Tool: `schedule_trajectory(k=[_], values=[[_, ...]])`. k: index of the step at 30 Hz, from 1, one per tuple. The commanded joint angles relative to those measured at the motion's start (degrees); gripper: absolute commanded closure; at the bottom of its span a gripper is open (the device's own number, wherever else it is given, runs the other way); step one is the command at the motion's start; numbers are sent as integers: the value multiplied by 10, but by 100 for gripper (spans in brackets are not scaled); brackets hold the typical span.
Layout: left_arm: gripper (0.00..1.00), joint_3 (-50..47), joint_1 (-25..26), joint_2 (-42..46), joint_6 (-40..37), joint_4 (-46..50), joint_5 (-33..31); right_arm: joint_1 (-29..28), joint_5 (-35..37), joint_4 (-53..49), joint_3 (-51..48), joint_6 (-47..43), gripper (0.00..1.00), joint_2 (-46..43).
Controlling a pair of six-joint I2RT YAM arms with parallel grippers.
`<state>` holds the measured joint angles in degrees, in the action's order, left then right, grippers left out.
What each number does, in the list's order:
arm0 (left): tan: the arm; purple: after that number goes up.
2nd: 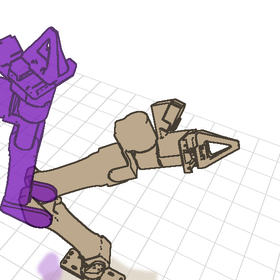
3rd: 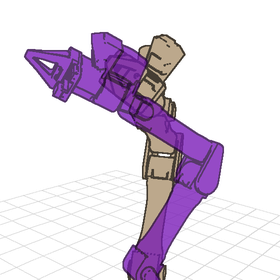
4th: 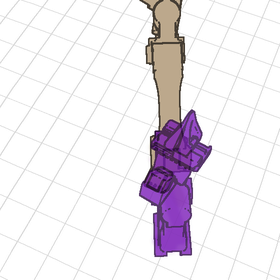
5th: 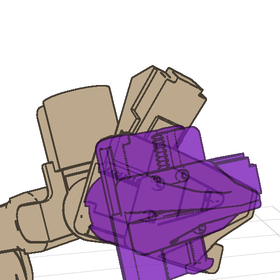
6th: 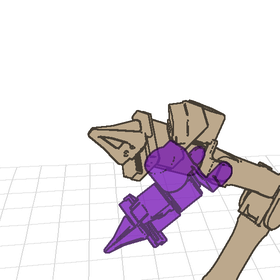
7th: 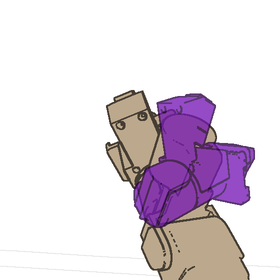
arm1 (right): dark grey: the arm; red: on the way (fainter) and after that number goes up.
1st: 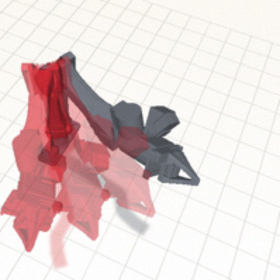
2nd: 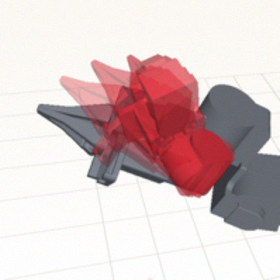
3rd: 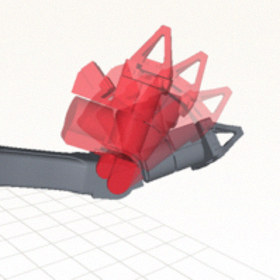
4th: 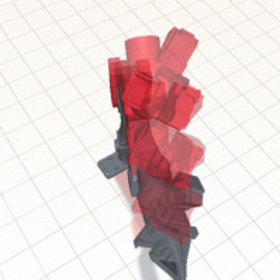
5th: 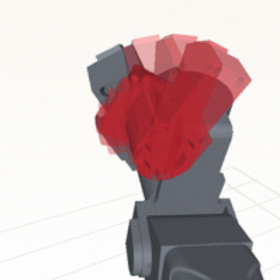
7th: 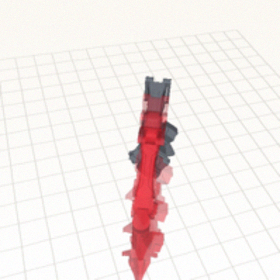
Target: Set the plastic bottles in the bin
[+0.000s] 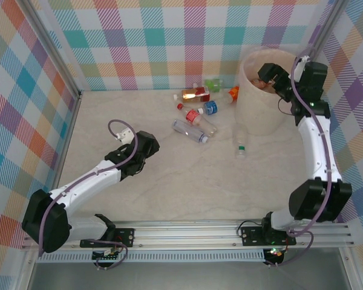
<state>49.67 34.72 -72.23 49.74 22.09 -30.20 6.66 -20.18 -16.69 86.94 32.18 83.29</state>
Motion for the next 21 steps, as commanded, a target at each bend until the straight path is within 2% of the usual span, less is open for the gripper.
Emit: schedule_trajectory(k=[1, 13, 16, 21], values=[[0, 28, -7, -15, 3, -13, 17, -8, -33, 45, -45, -2, 0, -52], [0, 45, -7, -59, 16, -17, 54, -73, -63, 78, -210, -41, 0, -148], [0, 51, -7, -71, 16, -23, 73, -94, -66, 91, -235, -44, 0, -147], [0, 73, -8, -104, 15, -26, 112, -135, -29, 115, -252, -48, 0, -131]])
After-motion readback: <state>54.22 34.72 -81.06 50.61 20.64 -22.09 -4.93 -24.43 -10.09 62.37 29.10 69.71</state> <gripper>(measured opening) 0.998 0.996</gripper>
